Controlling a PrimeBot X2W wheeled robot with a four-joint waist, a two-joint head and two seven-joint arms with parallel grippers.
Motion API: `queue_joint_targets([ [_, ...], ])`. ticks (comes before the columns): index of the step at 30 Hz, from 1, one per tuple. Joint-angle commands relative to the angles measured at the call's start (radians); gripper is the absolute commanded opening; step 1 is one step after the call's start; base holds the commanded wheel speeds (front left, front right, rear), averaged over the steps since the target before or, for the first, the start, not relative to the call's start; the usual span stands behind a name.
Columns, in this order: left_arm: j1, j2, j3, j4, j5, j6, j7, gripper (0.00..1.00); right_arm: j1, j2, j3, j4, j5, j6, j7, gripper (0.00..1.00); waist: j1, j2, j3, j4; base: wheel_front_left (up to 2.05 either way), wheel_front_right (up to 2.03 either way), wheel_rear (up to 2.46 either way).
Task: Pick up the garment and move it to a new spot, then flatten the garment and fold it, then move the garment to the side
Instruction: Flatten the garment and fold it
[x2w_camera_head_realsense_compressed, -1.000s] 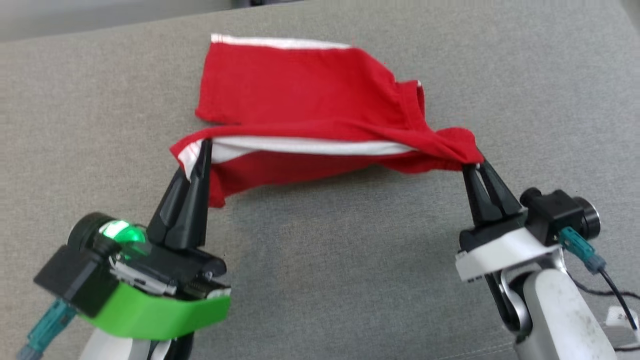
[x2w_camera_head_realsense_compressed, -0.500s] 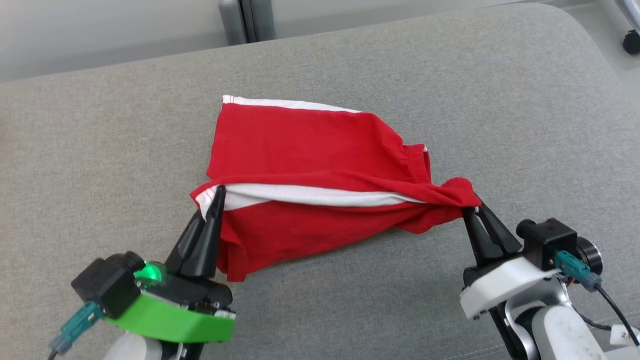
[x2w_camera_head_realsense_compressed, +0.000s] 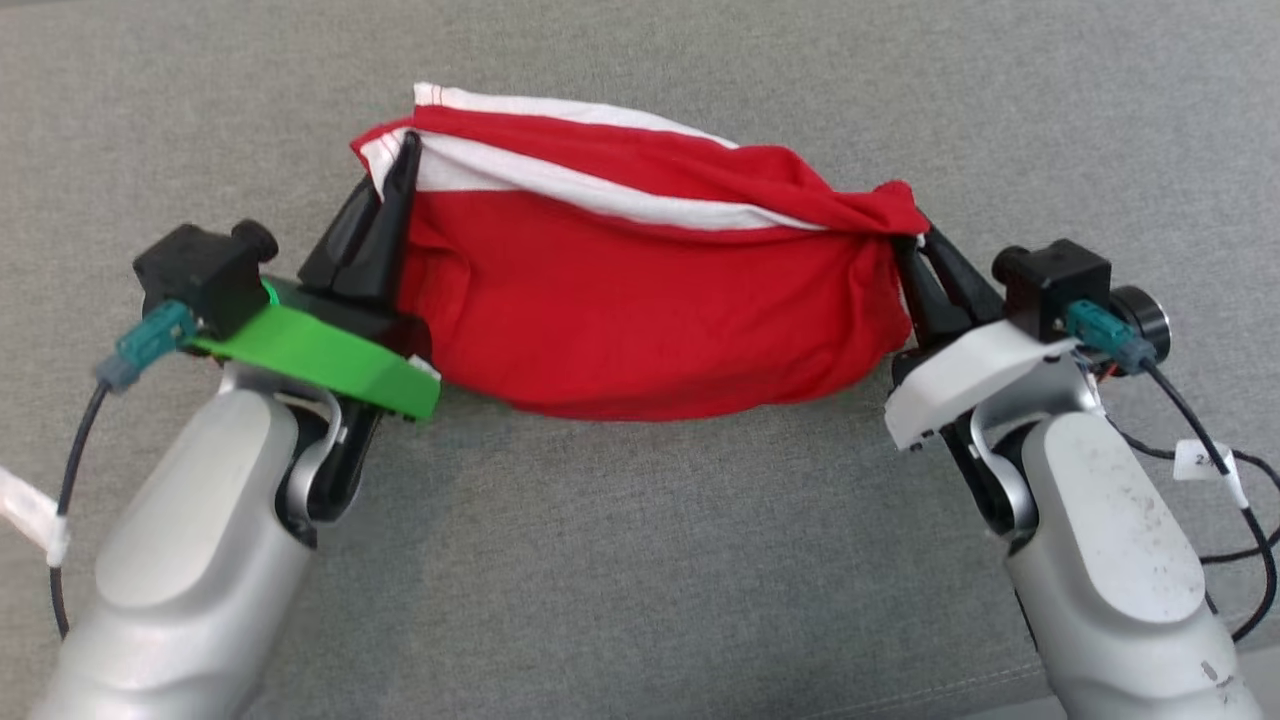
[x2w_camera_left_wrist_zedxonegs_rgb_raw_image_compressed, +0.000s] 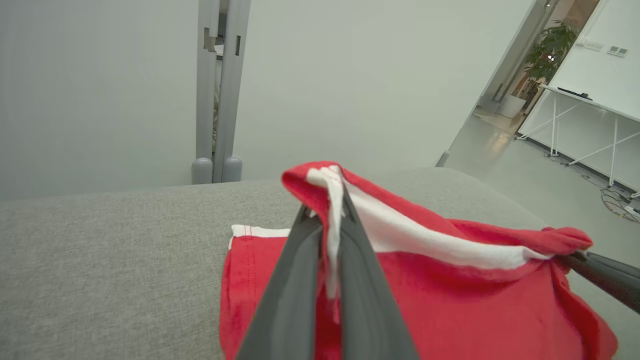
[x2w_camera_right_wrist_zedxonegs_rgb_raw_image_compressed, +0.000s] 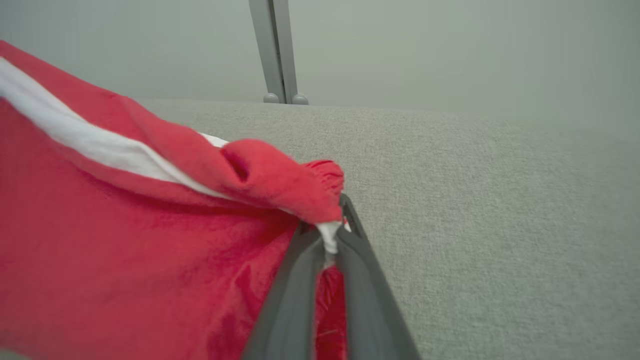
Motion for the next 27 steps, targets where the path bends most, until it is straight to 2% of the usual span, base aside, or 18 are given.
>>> queue_joint_targets([
  [1, -0.052, 0.006, -0.013, 0.042, -0.006, -0.002, -0.001, 0.00, -0.036, -0.004, -0.005, 0.025, -0.007, -0.001, -0.010, 0.00, 0.0001, 0.0000, 0.080, -0.009, 0.00, 0.00, 0.00],
  [11, -0.262, -0.004, -0.111, 0.323, -0.075, -0.002, -0.001, 0.00, -0.193, -0.004, 0.010, 0.184, -0.004, -0.001, -0.047, 0.00, 0.0001, 0.0000, 0.151, -0.023, 0.00, 0.00, 0.00],
  [12, -0.276, -0.005, -0.119, 0.335, -0.081, -0.002, -0.001, 0.00, -0.199, -0.004, 0.012, 0.193, -0.002, -0.001, -0.054, 0.07, 0.0001, 0.0000, 0.153, -0.023, 0.00, 0.00, 0.00],
  [14, -0.299, -0.007, -0.124, 0.352, -0.094, -0.002, -0.001, 0.00, -0.210, -0.004, 0.018, 0.209, 0.004, -0.001, -0.065, 0.30, 0.0001, 0.0000, 0.155, -0.022, 0.00, 0.00, 0.00],
  [15, -0.305, -0.009, -0.126, 0.358, -0.097, -0.002, -0.001, 0.12, -0.215, -0.004, 0.019, 0.217, 0.005, -0.001, -0.073, 0.39, 0.0001, 0.0000, 0.154, -0.022, 0.00, 0.00, 0.00],
  [16, -0.309, -0.010, -0.125, 0.362, -0.099, -0.002, -0.001, 0.33, -0.217, -0.004, 0.019, 0.223, 0.006, -0.001, -0.080, 0.75, 0.0001, 0.0000, 0.154, -0.021, 0.00, 0.00, 0.00],
  [17, -0.315, -0.011, -0.122, 0.361, -0.096, -0.002, -0.001, 0.48, -0.221, -0.004, 0.017, 0.229, 0.008, -0.001, -0.089, 1.00, 0.0001, 0.0000, 0.152, -0.021, 0.00, 0.00, 0.00],
  [18, -0.319, -0.013, -0.119, 0.359, -0.090, -0.002, -0.001, 0.87, -0.223, -0.004, 0.016, 0.233, 0.008, -0.001, -0.095, 1.00, 0.0001, 0.0000, 0.150, -0.020, 0.00, 0.00, 0.00],
  [19, -0.320, -0.013, -0.117, 0.359, -0.085, -0.002, -0.001, 1.00, -0.225, -0.003, 0.016, 0.238, 0.005, -0.001, -0.103, 1.00, 0.0001, 0.0000, 0.148, -0.020, 0.00, 0.00, 0.00],
  [27, -0.272, -0.018, -0.101, 0.306, -0.062, -0.002, -0.001, 1.00, -0.194, -0.004, 0.001, 0.229, -0.004, -0.001, -0.145, 1.00, 0.0001, 0.0000, 0.106, -0.012, 0.00, 0.00, 0.00],
])
